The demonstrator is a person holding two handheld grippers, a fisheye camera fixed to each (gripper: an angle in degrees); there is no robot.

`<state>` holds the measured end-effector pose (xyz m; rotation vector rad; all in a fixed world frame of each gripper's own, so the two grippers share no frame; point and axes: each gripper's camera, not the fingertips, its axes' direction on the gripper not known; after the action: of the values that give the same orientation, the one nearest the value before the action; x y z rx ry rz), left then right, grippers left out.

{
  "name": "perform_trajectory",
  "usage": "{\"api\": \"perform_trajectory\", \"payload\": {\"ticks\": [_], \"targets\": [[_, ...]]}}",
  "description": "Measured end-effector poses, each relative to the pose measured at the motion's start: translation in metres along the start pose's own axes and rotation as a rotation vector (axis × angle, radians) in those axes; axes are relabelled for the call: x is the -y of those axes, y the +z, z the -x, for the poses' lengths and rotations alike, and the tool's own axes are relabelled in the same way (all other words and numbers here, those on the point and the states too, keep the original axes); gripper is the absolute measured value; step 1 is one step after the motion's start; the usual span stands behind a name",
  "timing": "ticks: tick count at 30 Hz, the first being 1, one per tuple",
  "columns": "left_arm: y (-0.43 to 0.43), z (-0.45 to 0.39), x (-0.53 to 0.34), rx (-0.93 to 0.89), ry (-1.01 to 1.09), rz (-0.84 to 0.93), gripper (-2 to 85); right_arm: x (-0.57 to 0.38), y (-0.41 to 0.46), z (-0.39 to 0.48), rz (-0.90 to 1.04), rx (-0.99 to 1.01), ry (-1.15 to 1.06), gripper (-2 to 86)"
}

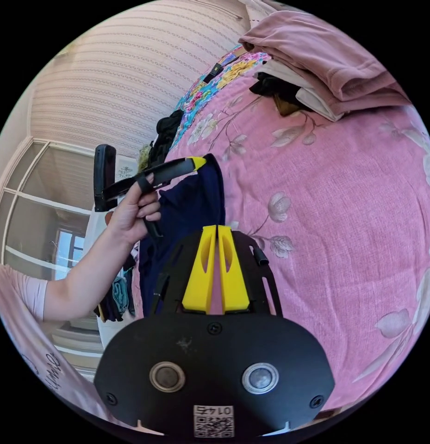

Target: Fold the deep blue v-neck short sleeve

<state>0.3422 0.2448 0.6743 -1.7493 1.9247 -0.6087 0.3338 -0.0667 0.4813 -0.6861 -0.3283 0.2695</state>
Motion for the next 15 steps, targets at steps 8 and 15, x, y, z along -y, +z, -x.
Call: {"api": "perform_trajectory", "payload": {"ticks": [8, 15], "targets": [[-0.101, 0.029, -0.094, -0.036, -0.194, -0.248, -1.0, -0.027, -0.008, 0.049, 0.087, 0.136, -0.292, 0.2], [-0.095, 0.058, -0.178, -0.012, -0.502, -0.238, -0.7, -0.081, 0.039, 0.089, 0.376, 0.017, -0.528, 2.5]]}}
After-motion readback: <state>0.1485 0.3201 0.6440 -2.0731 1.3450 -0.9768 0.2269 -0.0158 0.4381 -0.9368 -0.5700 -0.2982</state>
